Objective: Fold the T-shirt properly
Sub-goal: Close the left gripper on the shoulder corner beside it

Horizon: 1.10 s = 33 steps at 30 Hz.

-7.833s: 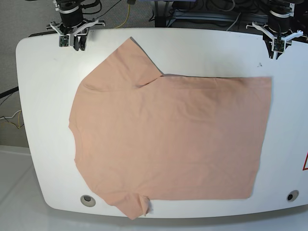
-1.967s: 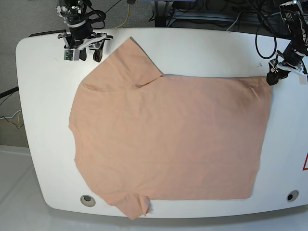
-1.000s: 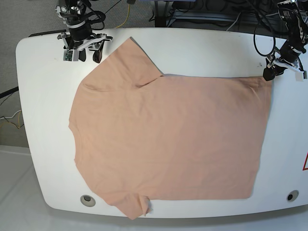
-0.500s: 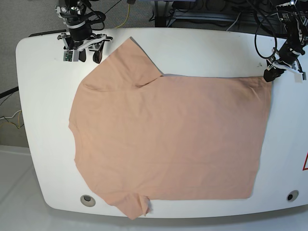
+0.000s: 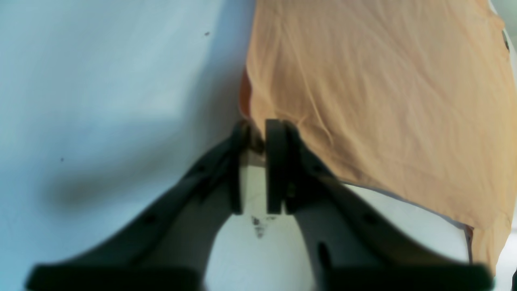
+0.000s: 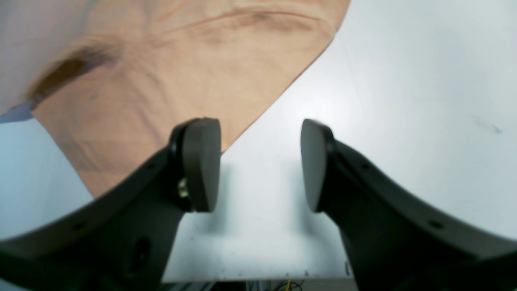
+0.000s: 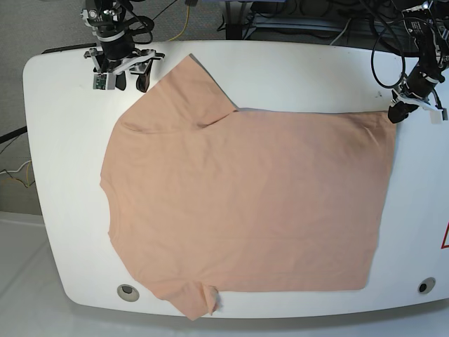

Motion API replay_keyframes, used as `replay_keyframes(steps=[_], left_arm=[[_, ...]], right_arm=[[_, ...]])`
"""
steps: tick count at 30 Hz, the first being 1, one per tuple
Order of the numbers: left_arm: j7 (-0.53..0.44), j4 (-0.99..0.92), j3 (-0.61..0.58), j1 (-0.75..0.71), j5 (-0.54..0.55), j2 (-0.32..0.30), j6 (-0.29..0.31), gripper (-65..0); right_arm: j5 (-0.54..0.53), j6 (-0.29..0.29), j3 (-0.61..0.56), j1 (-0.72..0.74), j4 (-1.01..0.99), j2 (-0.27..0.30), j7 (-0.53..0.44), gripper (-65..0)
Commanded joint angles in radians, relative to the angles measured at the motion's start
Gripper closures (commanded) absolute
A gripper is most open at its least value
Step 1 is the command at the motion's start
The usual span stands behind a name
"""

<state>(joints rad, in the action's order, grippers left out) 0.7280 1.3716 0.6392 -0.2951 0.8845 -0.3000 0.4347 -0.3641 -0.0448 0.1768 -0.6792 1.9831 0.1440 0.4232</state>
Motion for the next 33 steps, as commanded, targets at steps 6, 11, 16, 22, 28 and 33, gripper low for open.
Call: replay_keyframes(steps=[6, 11, 16, 22, 28, 33], left_arm=[[-0.062, 0.015, -0.008, 0.01, 0.012, -0.012, 0.003, -29.1], [-0.073, 0.011, -0.015, 0.011, 0.009, -0.008, 0.004, -30.6], [-0.056, 0.006, -0.007, 0.015, 0.009, -0.007, 0.006, -24.5], [-0.049, 0.008, -0.006, 0.015, 0.013, -0.008, 0.009, -13.7], [-0.056, 0.008, -0.011, 0.01, 0.005, -0.011, 0.013, -14.7], [-0.054, 0.005, -0.01, 0.01, 0.006, -0.014, 0.014, -16.2]], right_arm=[[0.0, -0.005, 0.001, -0.002, 0.02, 0.006, -0.025, -31.1], [-0.001, -0.005, 0.002, -0.002, 0.02, 0.005, -0.026, -31.1], [-0.003, -0.002, 0.004, -0.003, 0.021, 0.007, -0.031, -31.2], [-0.003, -0.002, 0.005, -0.002, 0.02, 0.007, -0.031, -31.3], [-0.01, -0.01, 0.007, -0.005, 0.02, 0.007, -0.028, -31.2], [-0.014, -0.019, 0.013, -0.005, 0.015, 0.006, -0.028, -31.2]])
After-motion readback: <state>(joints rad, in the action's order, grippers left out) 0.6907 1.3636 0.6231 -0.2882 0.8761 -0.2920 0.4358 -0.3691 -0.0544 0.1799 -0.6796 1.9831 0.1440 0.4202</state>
